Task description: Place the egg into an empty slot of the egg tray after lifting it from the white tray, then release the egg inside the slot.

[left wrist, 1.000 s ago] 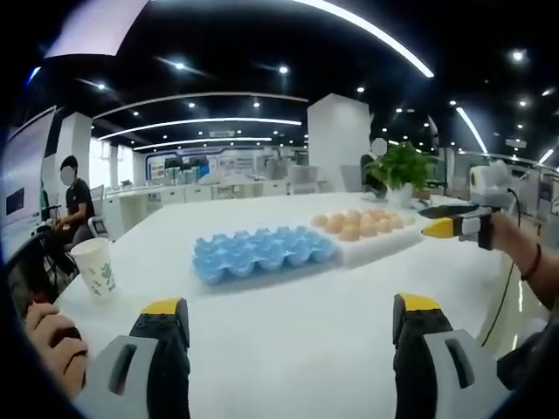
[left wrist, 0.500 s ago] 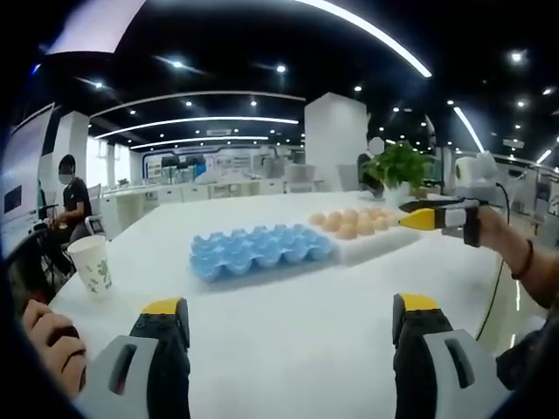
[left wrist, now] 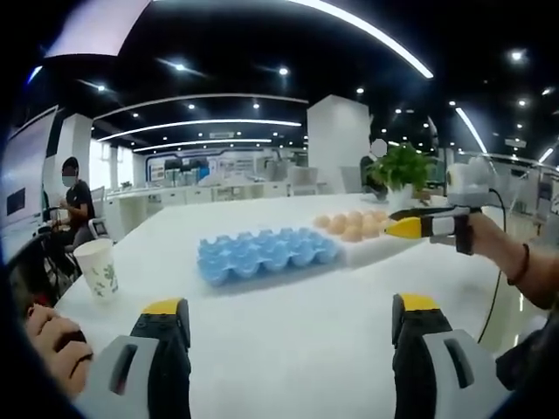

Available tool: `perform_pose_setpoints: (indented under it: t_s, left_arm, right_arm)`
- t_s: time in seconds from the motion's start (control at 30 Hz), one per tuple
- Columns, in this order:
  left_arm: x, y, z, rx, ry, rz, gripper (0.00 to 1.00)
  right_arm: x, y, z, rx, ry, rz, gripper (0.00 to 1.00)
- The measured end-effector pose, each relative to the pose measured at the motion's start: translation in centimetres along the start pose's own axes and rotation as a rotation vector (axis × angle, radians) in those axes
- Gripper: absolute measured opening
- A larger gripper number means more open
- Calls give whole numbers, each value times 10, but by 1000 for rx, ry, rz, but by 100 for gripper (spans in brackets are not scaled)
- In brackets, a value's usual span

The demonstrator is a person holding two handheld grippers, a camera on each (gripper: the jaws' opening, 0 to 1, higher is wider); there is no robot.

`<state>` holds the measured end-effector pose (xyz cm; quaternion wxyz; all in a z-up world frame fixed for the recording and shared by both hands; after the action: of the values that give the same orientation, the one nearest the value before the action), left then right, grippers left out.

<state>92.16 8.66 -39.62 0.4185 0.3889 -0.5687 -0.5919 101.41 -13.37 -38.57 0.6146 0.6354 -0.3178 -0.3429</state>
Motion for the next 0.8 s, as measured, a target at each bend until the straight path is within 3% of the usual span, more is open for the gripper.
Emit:
perform_pose_setpoints:
  t_s: [0.8]
  left_arm:
    - [-13,1,-11,-1,19,16,97]
  right_arm:
    - [16,-6,-43,-33,-2,-13,79]
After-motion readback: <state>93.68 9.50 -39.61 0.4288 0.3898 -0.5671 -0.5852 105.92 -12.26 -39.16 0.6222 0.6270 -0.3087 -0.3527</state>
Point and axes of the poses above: the point that each gripper's makers call its tool centre point, and the gripper's own axes: z roughly backward along the fingers, x roughly to its right, y roughly out of its top, the point moved 1 cm from there along z, roughly backward along the fingers, and after that the axes turned 9 degrees about x, right-handed, at the moved point
